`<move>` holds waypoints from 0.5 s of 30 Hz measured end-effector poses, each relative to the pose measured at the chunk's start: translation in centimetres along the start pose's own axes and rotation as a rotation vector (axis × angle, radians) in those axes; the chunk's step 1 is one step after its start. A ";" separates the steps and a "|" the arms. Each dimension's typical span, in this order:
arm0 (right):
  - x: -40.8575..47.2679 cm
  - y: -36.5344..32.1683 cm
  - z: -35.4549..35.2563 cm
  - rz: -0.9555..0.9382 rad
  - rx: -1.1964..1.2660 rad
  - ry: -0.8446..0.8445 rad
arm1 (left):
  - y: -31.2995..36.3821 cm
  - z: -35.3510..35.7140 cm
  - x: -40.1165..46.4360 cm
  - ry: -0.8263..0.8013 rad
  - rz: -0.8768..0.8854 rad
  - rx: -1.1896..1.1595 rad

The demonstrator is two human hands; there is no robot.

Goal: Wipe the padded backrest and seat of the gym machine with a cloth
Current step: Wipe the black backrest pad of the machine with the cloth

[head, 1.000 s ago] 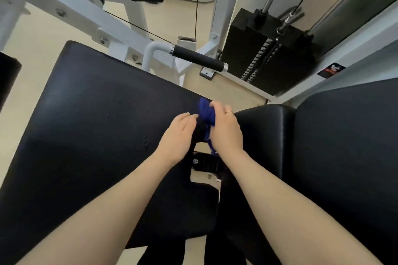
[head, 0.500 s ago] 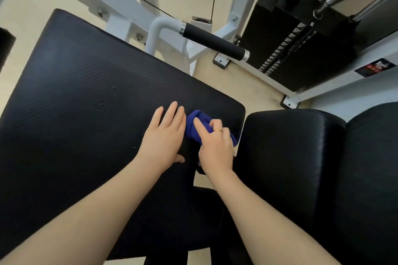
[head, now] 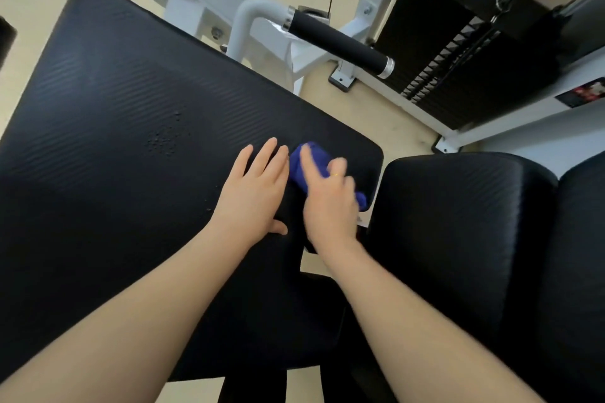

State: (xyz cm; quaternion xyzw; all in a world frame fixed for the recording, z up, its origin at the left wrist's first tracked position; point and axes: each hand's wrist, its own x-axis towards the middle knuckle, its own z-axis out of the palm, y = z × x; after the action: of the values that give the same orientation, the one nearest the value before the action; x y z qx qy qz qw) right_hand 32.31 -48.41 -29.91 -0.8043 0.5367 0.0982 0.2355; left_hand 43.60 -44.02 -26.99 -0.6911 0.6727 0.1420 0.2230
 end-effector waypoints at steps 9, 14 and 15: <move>5.1 2.8 -1.2 0.107 -0.159 0.126 | -0.1 0.2 0.1 -0.014 0.017 0.000; 7.0 3.7 -1.7 0.173 -0.170 0.143 | -0.3 -0.1 -0.2 0.005 0.033 0.021; 7.4 3.9 -2.0 0.224 -0.174 0.124 | -0.4 -0.1 -0.3 0.004 0.031 0.022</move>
State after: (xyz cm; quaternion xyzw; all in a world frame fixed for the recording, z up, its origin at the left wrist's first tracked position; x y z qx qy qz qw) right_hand 31.58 -56.65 -32.23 -0.7612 0.6261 0.1205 0.1188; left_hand 43.93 -43.83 -26.72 -0.6783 0.6854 0.1365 0.2271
